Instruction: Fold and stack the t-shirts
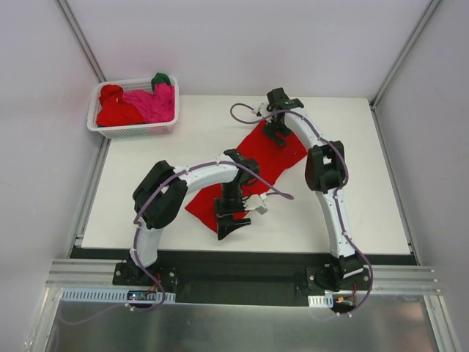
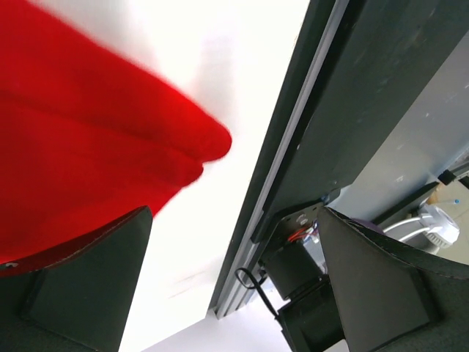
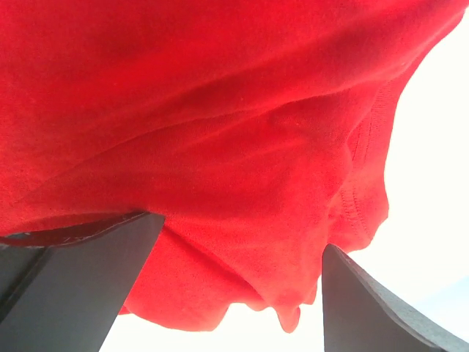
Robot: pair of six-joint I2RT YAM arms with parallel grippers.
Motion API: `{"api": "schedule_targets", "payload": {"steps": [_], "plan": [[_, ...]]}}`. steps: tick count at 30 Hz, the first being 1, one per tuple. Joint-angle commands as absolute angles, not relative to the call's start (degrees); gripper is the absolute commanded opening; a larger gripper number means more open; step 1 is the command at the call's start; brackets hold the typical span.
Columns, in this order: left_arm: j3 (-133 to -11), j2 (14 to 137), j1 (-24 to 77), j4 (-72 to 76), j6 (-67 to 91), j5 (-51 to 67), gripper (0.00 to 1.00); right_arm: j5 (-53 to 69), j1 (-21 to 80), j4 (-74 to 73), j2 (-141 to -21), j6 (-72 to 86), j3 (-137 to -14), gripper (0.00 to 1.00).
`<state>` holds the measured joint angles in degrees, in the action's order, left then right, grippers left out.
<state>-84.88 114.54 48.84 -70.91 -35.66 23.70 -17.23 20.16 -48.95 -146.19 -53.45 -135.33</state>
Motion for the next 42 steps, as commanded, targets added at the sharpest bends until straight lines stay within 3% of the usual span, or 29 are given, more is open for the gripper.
{"api": "schedule_targets", "payload": {"steps": [1, 9, 15, 28, 33, 42], "plan": [[-89.0, 117.5, 51.1, -71.1, -34.1, 28.2, 0.97, -14.4, 22.8, -45.4, -148.3, -51.5, -135.5, 0.96], [-90.5, 120.8, 52.7, -70.1, -34.1, 29.3, 0.96, -17.1, 24.2, -43.0, -147.5, -52.6, -133.9, 0.96], [-83.9, 113.0, 51.5, -69.9, -36.3, 24.9, 0.95, -17.9, 23.9, -42.6, -143.8, -53.4, -128.6, 0.96], [-82.7, 101.5, 45.3, -72.6, -36.3, 18.1, 0.96, -18.9, 23.8, -43.3, -143.8, -53.2, -127.9, 0.96], [-76.4, 104.8, 42.0, -65.9, -39.5, 18.7, 0.94, -19.0, 23.9, -43.9, -142.4, -52.8, -127.0, 0.96], [-77.6, 115.8, 40.4, -61.6, -43.1, 22.8, 0.91, -20.1, 24.2, -43.2, -141.2, -53.9, -127.3, 0.96]]}}
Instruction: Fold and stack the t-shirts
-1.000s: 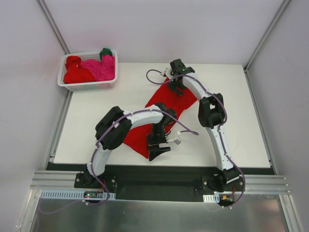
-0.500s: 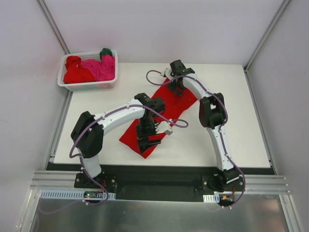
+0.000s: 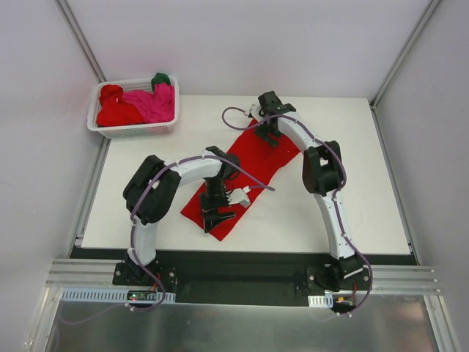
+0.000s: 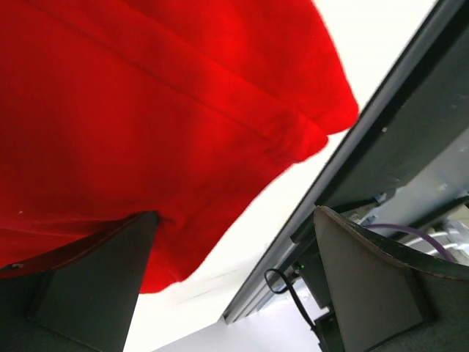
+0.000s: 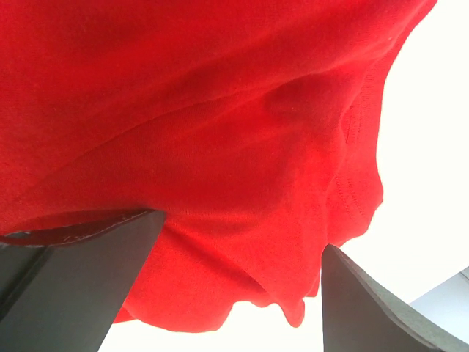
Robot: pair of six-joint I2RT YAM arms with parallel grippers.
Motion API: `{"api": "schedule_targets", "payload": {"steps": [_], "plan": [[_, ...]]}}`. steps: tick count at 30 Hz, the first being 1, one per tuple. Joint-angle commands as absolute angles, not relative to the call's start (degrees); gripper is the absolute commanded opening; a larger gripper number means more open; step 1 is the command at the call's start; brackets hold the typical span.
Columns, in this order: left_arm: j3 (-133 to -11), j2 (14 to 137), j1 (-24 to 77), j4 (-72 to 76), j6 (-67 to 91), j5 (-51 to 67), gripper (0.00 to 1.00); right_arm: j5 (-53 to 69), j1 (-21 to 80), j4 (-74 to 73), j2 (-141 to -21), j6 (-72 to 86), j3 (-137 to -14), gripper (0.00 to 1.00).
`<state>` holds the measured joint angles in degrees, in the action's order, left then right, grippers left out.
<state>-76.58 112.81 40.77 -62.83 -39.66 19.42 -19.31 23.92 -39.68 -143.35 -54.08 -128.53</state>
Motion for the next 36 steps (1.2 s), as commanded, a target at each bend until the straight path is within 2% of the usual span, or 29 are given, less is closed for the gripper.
{"api": "schedule_targets", "payload": {"steps": [1, 19, 31, 36], "plan": [[-78.1, 116.7, 40.5, -61.6, -43.1, 23.5, 0.91, -20.0, 24.1, -43.0, -141.2, -53.9, -127.4, 0.96], [-88.5, 120.8, 51.0, -68.0, -43.4, 30.2, 0.93, -20.6, 25.6, -38.7, -148.4, -57.7, -136.4, 0.96], [-104.1, 126.6, 56.2, -72.5, -44.8, 33.0, 0.93, -17.8, 28.1, -30.9, -147.7, -58.2, -134.7, 0.96], [-105.6, 127.4, 57.8, -72.5, -43.9, 34.9, 0.94, -15.6, 29.6, -29.8, -146.5, -57.6, -133.2, 0.96]]}}
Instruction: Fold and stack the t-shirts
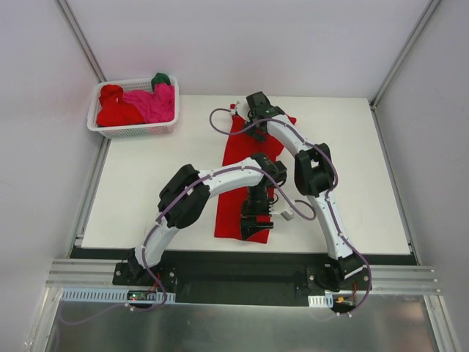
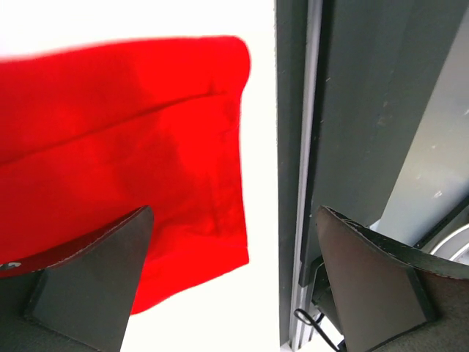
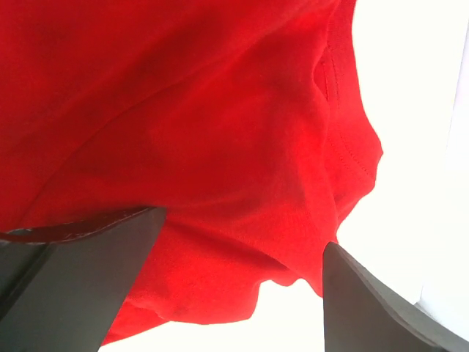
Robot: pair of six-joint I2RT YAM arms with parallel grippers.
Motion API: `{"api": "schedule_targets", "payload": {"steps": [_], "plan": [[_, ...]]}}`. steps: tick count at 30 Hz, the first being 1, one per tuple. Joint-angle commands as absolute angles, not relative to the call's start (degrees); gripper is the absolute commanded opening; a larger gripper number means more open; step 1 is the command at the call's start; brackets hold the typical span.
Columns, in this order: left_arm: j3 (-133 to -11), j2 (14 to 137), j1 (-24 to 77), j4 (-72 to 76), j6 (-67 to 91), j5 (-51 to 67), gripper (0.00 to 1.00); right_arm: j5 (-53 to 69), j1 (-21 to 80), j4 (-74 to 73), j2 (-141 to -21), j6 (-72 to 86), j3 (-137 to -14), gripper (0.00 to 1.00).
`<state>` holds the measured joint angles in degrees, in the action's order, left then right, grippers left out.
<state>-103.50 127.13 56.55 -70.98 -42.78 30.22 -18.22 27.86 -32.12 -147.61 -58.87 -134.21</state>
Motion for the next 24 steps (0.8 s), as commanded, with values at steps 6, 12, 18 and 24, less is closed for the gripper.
{"api": "schedule_targets", "payload": {"steps": [6, 12, 18, 24], "plan": [[-105.1, 126.3, 58.2, -73.4, -43.2, 34.7, 0.94, -21.0, 29.3, -23.5, -146.5, -59.3, -133.0, 0.96], [-105.5, 125.9, 59.1, -74.3, -42.8, 35.4, 0.94, -20.3, 29.8, -19.3, -147.0, -60.6, -133.2, 0.96], [-105.3, 125.7, 59.6, -74.6, -41.9, 36.6, 0.94, -22.6, 29.9, -9.0, -147.6, -63.5, -133.2, 0.96], [-104.1, 124.2, 59.2, -74.7, -41.2, 34.9, 0.93, -22.9, 30.8, -12.7, -146.6, -68.2, -133.4, 0.96]]}}
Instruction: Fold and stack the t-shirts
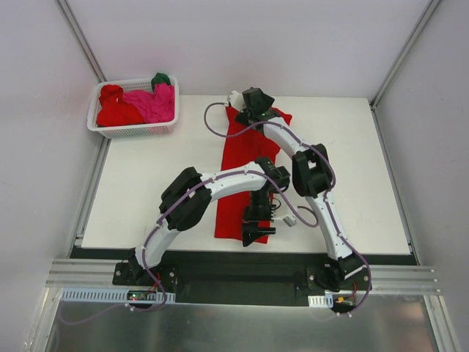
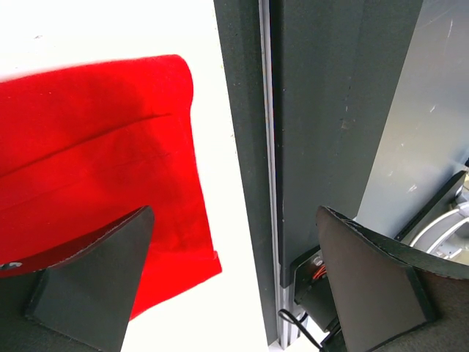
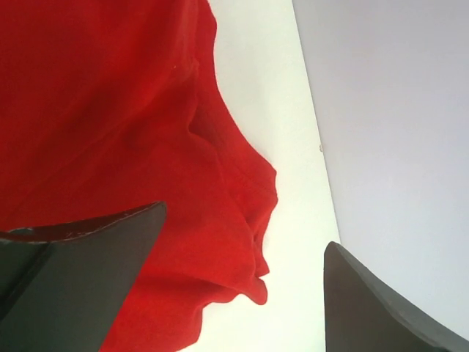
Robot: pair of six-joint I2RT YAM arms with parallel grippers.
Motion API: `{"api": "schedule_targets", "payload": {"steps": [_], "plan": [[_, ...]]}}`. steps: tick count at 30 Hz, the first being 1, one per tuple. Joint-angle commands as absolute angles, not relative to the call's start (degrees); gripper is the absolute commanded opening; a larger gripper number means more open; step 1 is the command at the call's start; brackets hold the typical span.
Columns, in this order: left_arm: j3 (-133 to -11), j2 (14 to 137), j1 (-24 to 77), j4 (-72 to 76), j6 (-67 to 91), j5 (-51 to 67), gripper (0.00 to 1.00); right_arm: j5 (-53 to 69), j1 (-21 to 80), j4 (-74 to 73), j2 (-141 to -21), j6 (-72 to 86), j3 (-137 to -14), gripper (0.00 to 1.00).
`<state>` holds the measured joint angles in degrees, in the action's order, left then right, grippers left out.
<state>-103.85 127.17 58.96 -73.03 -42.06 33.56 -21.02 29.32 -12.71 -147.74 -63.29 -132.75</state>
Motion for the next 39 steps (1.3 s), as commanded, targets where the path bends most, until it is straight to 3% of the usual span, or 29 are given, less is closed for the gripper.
{"api": "schedule_targets", "payload": {"steps": [1, 9, 16, 26, 33, 39], "plan": [[-103.5, 122.6, 59.0, -73.7, -40.9, 33.8, 0.93, -26.5, 30.8, -12.7, -146.0, -69.6, -132.0, 0.96], [-93.8, 114.0, 50.4, -69.4, -36.7, 28.1, 0.93, -30.9, 24.1, -25.6, -139.6, -64.4, -127.3, 0.96], [-85.6, 104.5, 41.0, -59.3, -27.6, 19.7, 0.94, -21.6, 17.8, -42.8, -136.6, -52.1, -133.0, 0.96], [-90.2, 109.8, 41.4, -57.7, -24.4, 19.6, 0.93, -16.4, 17.3, -43.2, -131.1, -45.6, -130.0, 0.96], [-88.9, 108.8, 41.4, -58.0, -24.5, 21.8, 0.93, -12.2, 15.1, -47.4, -135.3, -42.6, -131.4, 0.96], [-84.6, 106.3, 41.4, -58.0, -25.2, 22.9, 0.93, -0.6, 13.3, -51.2, -136.0, -38.9, -131.8, 0.96]]}}
